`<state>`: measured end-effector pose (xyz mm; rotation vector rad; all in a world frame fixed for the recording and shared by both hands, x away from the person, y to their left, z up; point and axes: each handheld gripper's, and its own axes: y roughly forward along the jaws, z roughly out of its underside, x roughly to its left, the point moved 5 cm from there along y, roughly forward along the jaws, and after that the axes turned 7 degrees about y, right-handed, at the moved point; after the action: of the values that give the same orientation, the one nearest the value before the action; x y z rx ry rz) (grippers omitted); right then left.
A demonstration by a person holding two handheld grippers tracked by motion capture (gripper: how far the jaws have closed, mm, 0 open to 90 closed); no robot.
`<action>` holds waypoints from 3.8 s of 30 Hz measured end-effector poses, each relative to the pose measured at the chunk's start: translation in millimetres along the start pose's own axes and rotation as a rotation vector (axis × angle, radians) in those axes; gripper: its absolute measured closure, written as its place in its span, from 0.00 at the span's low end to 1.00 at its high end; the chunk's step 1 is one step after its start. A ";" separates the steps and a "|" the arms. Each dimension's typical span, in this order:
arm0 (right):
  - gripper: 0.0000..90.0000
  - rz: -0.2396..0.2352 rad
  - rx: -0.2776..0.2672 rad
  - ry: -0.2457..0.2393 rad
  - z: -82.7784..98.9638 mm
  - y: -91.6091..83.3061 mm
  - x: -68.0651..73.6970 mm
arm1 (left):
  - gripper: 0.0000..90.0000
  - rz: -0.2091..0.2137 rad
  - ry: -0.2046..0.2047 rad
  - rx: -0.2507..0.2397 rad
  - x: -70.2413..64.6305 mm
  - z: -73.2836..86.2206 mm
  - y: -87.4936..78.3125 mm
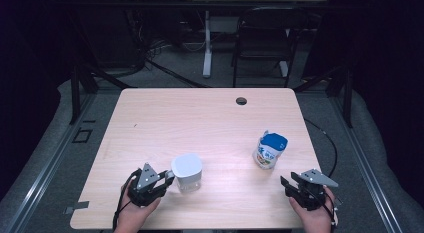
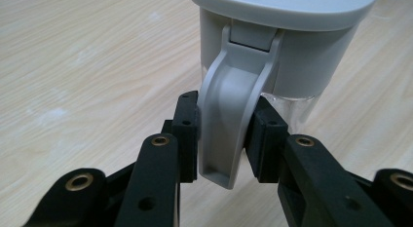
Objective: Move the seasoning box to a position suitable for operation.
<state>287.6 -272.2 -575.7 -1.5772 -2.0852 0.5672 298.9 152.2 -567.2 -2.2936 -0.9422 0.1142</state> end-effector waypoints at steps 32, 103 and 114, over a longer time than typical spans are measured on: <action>0.68 -0.151 -0.016 -0.100 -4.1 -3.6 26.9 | 0.66 0.068 0.001 -0.032 -10.0 3.0 10.9; 0.80 -0.362 0.066 -0.328 -67.9 19.9 164.6 | 0.70 0.135 -0.114 -0.046 21.6 -52.9 -23.5; 0.88 -0.388 0.047 -0.307 -60.4 16.9 166.2 | 0.88 0.121 -0.082 -0.025 13.4 -49.3 -23.4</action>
<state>297.1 -104.6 -517.7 -1.0662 -2.4990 0.7434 309.9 147.1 -512.3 -2.3845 -0.8497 0.2501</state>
